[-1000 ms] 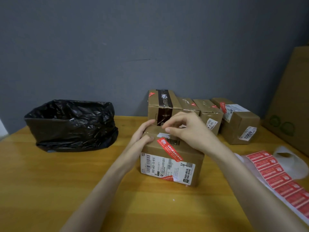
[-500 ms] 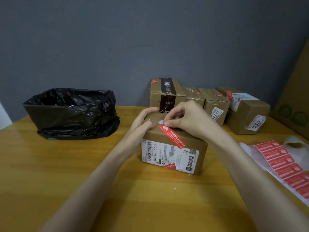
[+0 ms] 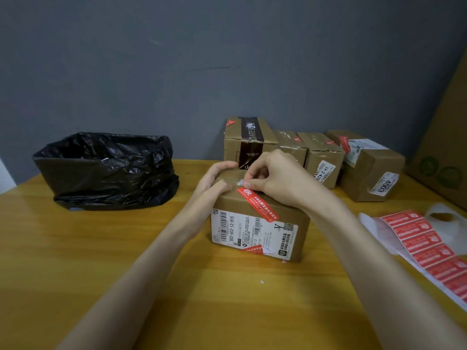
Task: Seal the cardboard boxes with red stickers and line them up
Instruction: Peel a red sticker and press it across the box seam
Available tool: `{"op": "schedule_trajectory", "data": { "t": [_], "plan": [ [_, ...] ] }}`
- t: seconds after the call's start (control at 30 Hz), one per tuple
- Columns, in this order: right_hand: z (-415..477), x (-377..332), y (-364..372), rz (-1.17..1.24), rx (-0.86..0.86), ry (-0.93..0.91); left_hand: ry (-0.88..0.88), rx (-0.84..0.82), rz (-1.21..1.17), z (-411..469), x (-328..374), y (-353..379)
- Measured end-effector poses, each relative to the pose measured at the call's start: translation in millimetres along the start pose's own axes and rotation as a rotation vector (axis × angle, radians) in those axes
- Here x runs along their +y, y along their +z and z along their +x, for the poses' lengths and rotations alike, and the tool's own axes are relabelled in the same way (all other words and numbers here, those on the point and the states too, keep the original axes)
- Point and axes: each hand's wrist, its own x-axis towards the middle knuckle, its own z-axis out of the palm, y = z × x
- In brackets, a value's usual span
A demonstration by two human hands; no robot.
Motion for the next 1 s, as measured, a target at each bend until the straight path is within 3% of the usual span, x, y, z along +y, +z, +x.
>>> {"op": "schedule_trajectory", "data": {
  "t": [0.47, 0.67, 1.0],
  "plan": [
    [1, 2, -1, -0.091, -0.157, -0.058, -0.008, -0.018, -0.028, 2, -3, -2],
    [0, 12, -9, 0.321, -0.07, 0.017, -0.012, -0.019, -0.02, 2, -2, -2],
    [2, 9, -2, 0.181, 0.014, -0.043, -0.016, -0.012, -0.006, 2, -2, -1]
  ]
}}
